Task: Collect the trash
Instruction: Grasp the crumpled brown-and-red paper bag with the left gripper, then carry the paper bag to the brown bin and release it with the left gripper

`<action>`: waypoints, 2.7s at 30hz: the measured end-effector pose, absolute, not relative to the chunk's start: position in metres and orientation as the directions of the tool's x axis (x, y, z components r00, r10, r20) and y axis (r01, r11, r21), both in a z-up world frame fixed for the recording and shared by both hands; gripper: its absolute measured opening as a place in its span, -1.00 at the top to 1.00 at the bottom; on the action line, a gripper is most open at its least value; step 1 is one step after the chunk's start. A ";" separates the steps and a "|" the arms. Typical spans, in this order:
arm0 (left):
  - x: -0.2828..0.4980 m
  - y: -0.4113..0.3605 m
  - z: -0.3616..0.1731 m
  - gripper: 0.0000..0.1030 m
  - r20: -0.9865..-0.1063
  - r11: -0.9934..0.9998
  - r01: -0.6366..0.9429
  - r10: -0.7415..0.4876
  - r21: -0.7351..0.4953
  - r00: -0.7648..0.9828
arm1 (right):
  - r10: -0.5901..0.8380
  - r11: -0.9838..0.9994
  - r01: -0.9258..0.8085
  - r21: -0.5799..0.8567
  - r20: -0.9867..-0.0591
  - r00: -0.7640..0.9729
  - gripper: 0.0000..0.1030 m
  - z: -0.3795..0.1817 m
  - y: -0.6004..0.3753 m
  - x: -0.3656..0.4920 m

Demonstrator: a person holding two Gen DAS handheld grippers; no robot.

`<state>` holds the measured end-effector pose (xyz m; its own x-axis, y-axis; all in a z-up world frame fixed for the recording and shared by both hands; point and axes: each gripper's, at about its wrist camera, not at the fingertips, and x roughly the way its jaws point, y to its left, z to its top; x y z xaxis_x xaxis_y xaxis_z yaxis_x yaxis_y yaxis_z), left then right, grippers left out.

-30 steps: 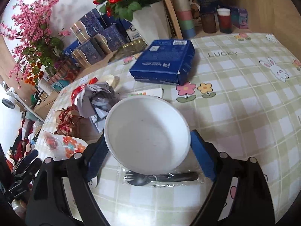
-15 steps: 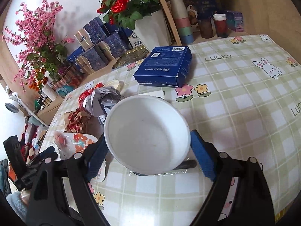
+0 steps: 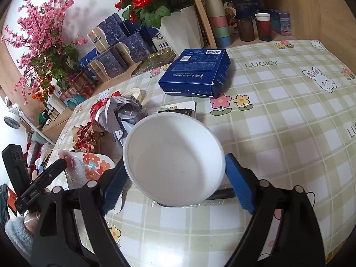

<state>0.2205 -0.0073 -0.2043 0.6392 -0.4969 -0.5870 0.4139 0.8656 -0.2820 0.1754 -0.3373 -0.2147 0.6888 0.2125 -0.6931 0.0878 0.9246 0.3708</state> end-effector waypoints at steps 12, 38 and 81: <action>0.215 -0.005 -0.210 -0.33 -0.649 0.892 0.364 -0.447 -0.269 0.616 | 0.216 0.925 0.078 0.372 -0.684 0.697 -0.63 -0.209 -0.338 0.172; 0.187 0.000 -0.182 -0.67 -0.655 0.924 0.282 -0.381 -0.257 0.652 | 0.224 0.912 0.078 0.403 -0.649 0.727 -0.63 -0.196 -0.342 0.156; 0.258 -0.005 -0.183 -0.12 -0.763 0.944 0.069 -0.303 -0.323 0.570 | 0.205 0.930 0.068 0.361 -0.663 0.720 -0.63 -0.171 -0.331 0.119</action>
<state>0.2585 -0.0047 -0.1826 0.5705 -0.3028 -0.7634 0.0689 0.9439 -0.3229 0.1193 -0.3311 -0.1709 0.7197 0.2048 -0.6634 0.0677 0.9303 0.3606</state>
